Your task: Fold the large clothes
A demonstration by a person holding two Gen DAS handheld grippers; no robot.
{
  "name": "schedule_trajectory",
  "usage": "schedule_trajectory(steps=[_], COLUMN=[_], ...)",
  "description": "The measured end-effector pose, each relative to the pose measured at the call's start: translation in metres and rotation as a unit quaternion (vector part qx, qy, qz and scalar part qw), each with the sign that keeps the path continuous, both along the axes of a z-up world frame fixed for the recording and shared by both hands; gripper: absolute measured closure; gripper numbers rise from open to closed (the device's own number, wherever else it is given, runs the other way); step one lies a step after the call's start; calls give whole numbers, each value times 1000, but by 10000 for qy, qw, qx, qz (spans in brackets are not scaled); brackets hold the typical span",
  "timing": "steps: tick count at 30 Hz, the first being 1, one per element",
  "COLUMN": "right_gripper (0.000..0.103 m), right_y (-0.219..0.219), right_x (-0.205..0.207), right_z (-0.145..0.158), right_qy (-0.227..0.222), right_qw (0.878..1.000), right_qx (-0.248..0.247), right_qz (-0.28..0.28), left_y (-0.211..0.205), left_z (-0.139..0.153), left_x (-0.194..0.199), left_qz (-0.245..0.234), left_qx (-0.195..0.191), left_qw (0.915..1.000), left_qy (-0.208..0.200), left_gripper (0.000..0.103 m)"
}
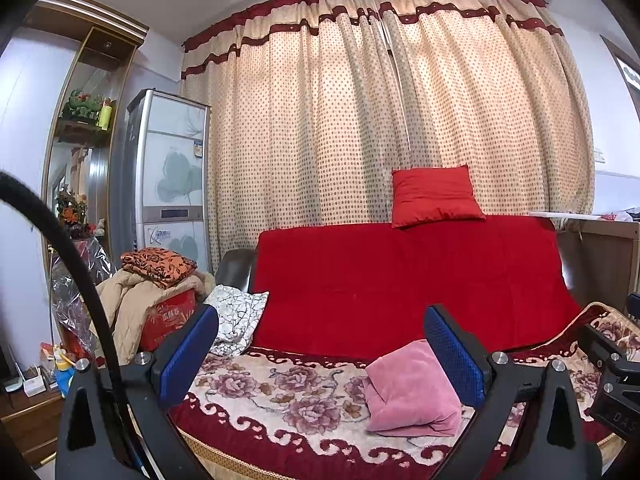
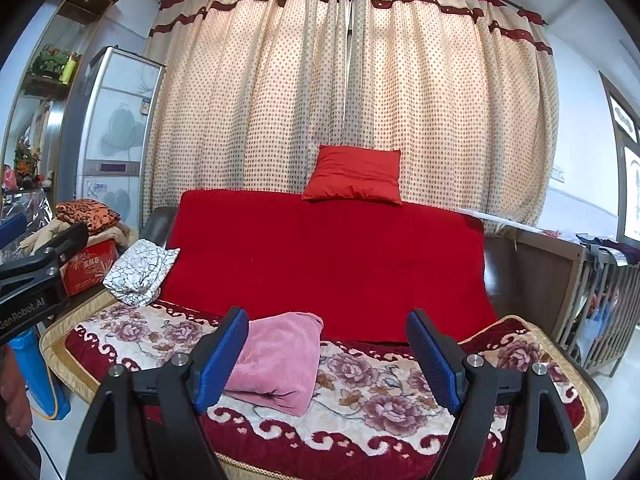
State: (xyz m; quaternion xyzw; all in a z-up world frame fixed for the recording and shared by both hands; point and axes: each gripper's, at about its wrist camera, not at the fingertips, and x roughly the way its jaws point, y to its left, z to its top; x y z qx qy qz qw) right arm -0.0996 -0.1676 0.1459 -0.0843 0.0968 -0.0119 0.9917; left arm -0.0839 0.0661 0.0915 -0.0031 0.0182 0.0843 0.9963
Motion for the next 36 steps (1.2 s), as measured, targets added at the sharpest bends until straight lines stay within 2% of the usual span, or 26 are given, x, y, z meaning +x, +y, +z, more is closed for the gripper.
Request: schedule_trajectory(steps=[9, 13, 15, 18, 19, 20, 21, 24, 27, 30, 33, 36], right_gripper=[20, 19, 19, 19, 20, 20, 20, 25, 27, 37, 37, 37], right_y=[2, 3, -1, -9, -13, -17, -22, -34, -38, -37, -37, -37], right_x=[2, 11, 26, 69, 90, 107, 129, 180, 221, 252, 270, 276], right_z=[-3, -8, -14, -33, -44, -54, -67, -109, -149, -177, -189, -192], right_qy=[68, 140, 269, 731, 978, 1177, 1426, 2010, 2541, 2837, 2956, 2845], right_qw=[10000, 9999, 9994, 9963, 9934, 9908, 9873, 9739, 9603, 9530, 9484, 9541], right_qx=[-34, -42, 35, 275, 431, 532, 624, 958, 1071, 1001, 1081, 894], right_qz=[3, 59, 201, 353, 407, 408, 331, 435, 429, 367, 389, 285], left_y=[3, 4, 6, 16, 22, 25, 31, 37, 30, 13, -1, -9], left_z=[-4, -13, -23, -50, -67, -77, -97, -135, -161, -180, -187, -193], left_x=[2, 16, 39, 100, 133, 151, 179, 229, 265, 289, 298, 305], left_qz=[-84, -226, -179, -167, -80, -60, -55, 114, 121, 25, -123, -247], left_qx=[19, 44, 47, -161, -290, -374, -548, -748, -788, -622, -465, -437], left_qw=[9999, 9997, 9991, 9932, 9862, 9816, 9728, 9554, 9449, 9403, 9450, 9508], left_qy=[82, 110, 394, 1143, 1627, 1870, 2249, 2855, 3174, 3346, 3234, 3058], left_gripper=[1, 1, 1, 1, 1, 1, 1, 1, 1, 1, 1, 1])
